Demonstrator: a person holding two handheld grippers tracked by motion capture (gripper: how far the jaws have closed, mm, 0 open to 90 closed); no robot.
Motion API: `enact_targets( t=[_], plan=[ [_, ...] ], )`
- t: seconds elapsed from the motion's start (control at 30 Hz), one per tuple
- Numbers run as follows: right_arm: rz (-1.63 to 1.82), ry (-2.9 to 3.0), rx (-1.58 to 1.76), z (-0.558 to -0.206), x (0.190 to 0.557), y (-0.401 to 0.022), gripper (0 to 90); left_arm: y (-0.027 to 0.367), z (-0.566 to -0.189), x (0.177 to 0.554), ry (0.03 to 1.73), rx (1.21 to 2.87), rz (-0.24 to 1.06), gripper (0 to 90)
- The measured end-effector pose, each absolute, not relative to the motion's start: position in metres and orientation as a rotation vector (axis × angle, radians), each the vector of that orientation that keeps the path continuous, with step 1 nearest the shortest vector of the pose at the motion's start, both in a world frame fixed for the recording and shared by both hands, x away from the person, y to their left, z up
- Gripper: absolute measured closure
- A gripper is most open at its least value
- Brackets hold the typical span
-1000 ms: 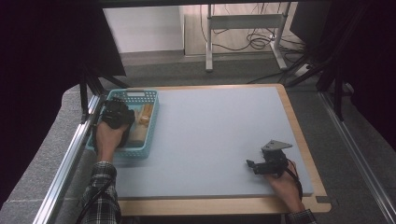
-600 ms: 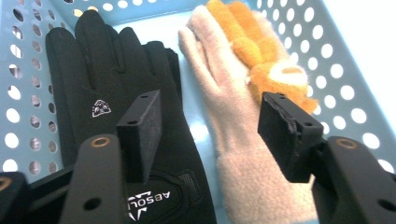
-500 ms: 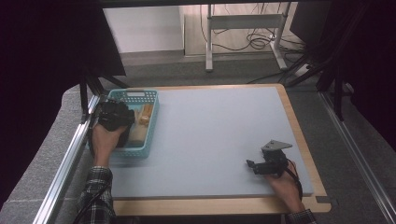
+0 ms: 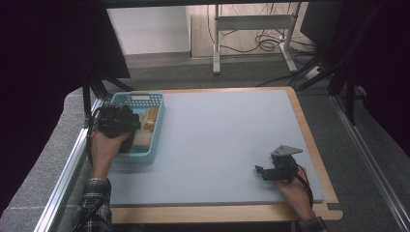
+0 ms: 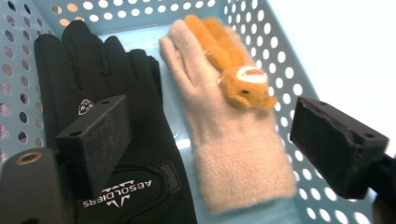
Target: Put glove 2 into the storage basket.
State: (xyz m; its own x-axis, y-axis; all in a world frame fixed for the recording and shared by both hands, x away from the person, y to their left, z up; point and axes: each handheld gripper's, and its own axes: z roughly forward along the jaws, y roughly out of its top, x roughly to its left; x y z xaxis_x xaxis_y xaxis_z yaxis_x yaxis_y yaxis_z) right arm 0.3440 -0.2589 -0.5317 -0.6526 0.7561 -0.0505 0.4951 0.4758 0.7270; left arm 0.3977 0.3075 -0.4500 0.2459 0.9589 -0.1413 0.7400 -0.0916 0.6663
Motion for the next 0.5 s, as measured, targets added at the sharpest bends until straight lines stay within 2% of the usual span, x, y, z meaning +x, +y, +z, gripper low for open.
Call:
enact_targets(
  t=[0.5],
  plan=[
    [0.989,2.362,1.049,-0.532,0.344,-0.259,15.7,0.294,-0.44,0.377,1.428,1.889,0.42,9.0]
  ],
)
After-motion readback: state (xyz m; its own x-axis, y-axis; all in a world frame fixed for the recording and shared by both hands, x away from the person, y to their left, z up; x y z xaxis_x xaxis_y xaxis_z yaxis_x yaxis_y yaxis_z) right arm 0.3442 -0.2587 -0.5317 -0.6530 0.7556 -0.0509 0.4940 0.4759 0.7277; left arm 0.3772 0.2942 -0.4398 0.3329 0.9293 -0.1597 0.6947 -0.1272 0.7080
